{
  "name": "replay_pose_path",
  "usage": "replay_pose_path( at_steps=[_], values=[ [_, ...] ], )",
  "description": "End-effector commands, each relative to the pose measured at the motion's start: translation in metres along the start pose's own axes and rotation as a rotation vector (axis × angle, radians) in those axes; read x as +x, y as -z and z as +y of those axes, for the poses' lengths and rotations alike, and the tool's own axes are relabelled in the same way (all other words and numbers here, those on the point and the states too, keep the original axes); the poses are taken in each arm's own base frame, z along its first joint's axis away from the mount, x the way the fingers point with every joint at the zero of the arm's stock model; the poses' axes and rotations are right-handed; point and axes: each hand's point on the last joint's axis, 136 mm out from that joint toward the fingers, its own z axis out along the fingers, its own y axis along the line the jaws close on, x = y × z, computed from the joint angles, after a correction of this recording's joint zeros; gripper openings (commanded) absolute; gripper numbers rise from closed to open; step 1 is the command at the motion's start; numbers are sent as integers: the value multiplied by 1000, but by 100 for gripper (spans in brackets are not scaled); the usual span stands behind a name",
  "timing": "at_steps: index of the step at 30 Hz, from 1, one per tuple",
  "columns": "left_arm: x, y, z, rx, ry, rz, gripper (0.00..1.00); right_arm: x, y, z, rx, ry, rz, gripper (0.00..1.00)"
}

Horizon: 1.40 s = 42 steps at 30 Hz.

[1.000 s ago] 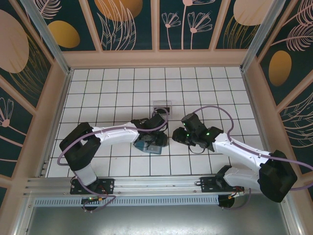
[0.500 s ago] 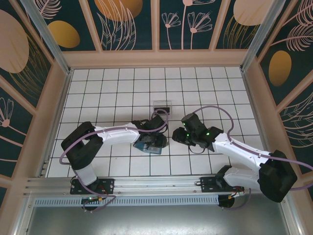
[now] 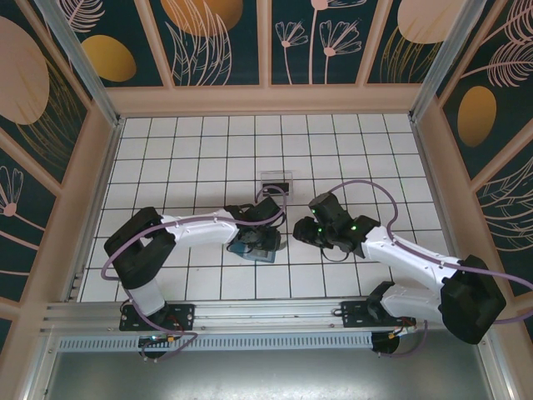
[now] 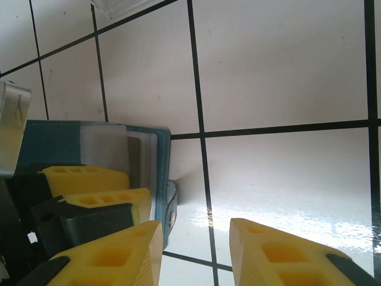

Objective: Take the credit cards out of the card holder

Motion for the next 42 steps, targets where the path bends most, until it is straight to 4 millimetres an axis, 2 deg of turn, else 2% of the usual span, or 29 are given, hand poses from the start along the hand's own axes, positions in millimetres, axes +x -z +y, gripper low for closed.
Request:
replay_pose_path(
  at_steps=[1,7,20,42],
  values=[
    [4,6,17,-89,-11,3,39,-2,-1,-7,28,-8,-5,36],
    [2,10,29,-158,-28,-7,39,-2,-2,-6,24,-11,-6,36],
    [-6,21,32,-197,-35,-34,40,-2,-1,-6,25,-9,-8,36],
    [-14,43,61,-386,-73,-62,42,-5,-2,-2,24,-2,-6,36]
  ],
)
